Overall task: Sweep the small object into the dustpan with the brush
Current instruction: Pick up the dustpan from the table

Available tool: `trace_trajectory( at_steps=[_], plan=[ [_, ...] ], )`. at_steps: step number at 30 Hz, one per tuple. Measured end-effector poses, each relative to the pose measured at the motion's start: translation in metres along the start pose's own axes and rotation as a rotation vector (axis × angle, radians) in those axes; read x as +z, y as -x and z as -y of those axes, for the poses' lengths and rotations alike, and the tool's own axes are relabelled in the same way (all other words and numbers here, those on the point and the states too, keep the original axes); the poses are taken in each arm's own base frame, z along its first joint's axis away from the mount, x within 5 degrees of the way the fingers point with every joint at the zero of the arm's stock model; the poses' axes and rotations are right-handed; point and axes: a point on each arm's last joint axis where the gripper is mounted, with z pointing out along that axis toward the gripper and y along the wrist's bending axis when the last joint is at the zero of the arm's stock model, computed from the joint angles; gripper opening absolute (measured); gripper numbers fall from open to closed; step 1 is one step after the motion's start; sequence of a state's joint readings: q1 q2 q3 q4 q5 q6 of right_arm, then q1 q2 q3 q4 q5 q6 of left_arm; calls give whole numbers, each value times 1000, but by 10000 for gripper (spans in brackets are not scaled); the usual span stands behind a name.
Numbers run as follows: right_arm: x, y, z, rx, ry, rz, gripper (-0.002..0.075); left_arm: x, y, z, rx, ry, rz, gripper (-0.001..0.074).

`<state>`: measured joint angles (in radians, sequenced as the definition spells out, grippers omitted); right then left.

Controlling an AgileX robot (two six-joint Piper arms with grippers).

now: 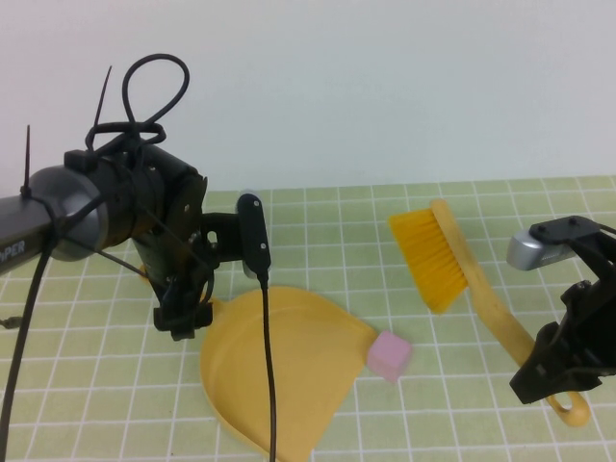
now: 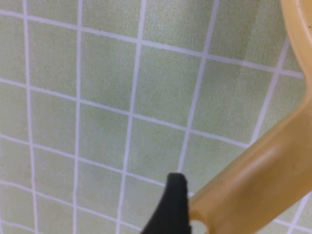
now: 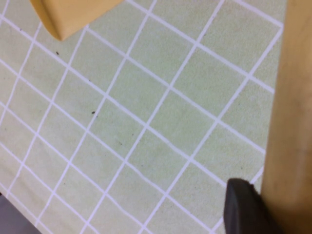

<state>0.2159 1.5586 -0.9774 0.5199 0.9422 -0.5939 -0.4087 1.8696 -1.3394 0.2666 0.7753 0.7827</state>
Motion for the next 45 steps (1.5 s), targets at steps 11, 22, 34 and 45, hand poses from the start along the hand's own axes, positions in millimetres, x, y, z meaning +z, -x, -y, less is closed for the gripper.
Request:
trace_trajectory(
  at_steps=[11, 22, 34, 45],
  plan=[
    [0, 0, 0, 0, 0, 0, 169, 9, 5, 2, 164, -17, 37, 661],
    [0, 0, 0, 25, 0, 0, 169, 22, 6, 5, 178, -40, 24, 601],
    [0, 2, 1, 25, -12, 18, 169, 22, -1, 14, 168, -142, -41, 254],
    [5, -16, 23, 152, -218, -189, 169, 13, 6, 32, 150, -227, -142, 219]
  ],
)
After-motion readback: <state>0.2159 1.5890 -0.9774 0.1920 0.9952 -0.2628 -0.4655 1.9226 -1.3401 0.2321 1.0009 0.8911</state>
